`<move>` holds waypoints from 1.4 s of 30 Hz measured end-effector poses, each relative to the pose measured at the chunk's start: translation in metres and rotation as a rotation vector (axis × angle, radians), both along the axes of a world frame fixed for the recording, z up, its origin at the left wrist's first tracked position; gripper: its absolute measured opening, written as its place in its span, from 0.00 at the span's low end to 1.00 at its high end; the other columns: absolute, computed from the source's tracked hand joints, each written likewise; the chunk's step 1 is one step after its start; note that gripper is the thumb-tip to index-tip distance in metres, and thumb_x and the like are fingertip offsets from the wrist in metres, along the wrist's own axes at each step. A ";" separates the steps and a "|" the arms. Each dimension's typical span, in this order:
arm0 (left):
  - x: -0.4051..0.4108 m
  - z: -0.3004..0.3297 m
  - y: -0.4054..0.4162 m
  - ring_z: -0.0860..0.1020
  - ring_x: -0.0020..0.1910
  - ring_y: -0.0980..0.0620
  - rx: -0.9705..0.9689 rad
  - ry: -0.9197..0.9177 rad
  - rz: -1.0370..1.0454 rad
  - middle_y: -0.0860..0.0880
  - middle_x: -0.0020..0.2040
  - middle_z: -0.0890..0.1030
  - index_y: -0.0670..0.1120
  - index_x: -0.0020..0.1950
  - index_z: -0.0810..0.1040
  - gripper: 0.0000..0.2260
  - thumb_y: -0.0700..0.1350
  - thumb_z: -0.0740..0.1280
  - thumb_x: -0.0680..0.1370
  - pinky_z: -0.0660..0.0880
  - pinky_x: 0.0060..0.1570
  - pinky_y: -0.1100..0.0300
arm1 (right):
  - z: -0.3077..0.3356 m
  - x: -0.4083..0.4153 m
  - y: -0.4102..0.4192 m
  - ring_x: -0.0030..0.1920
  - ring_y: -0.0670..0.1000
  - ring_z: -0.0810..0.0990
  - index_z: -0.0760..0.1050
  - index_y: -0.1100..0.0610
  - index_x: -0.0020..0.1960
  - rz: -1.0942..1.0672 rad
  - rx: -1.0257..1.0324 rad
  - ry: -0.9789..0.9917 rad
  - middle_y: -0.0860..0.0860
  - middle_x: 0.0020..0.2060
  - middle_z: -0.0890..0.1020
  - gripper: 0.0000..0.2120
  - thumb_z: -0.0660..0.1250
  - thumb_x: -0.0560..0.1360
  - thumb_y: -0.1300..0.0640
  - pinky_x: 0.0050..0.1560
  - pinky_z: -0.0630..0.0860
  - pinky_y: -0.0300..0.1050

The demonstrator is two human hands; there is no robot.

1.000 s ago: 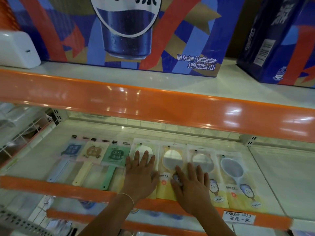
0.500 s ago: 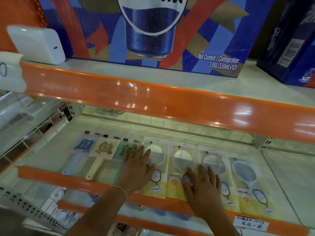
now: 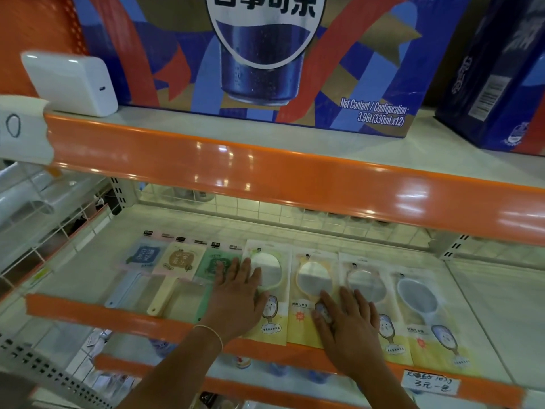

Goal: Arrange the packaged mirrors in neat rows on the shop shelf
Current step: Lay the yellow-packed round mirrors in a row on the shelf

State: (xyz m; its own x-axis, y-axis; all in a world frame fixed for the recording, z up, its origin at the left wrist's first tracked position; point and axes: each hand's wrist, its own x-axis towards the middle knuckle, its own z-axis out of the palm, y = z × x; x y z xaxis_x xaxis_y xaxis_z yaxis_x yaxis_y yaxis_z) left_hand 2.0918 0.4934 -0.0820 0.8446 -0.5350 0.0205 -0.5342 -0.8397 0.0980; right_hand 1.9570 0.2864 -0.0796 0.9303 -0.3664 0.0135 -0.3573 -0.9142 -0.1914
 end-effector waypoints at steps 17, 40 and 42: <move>-0.018 -0.006 -0.011 0.50 0.77 0.42 -0.100 -0.043 -0.100 0.43 0.78 0.57 0.49 0.76 0.61 0.31 0.63 0.44 0.77 0.43 0.74 0.43 | 0.001 0.000 0.000 0.77 0.57 0.50 0.56 0.39 0.74 -0.003 -0.008 0.014 0.51 0.76 0.59 0.33 0.36 0.74 0.30 0.75 0.46 0.58; 0.012 -0.006 0.041 0.56 0.76 0.39 -0.089 -0.064 0.138 0.44 0.75 0.63 0.47 0.75 0.63 0.34 0.62 0.38 0.76 0.46 0.75 0.42 | 0.001 0.000 0.002 0.74 0.54 0.55 0.64 0.43 0.72 -0.081 0.009 -0.059 0.48 0.73 0.66 0.38 0.35 0.70 0.29 0.73 0.54 0.54; 0.013 -0.005 0.045 0.58 0.74 0.38 -0.123 -0.076 0.147 0.42 0.74 0.66 0.46 0.73 0.67 0.32 0.61 0.42 0.77 0.51 0.74 0.41 | 0.001 0.000 0.003 0.75 0.54 0.55 0.64 0.42 0.72 -0.083 0.004 -0.059 0.49 0.73 0.66 0.38 0.35 0.70 0.29 0.72 0.54 0.54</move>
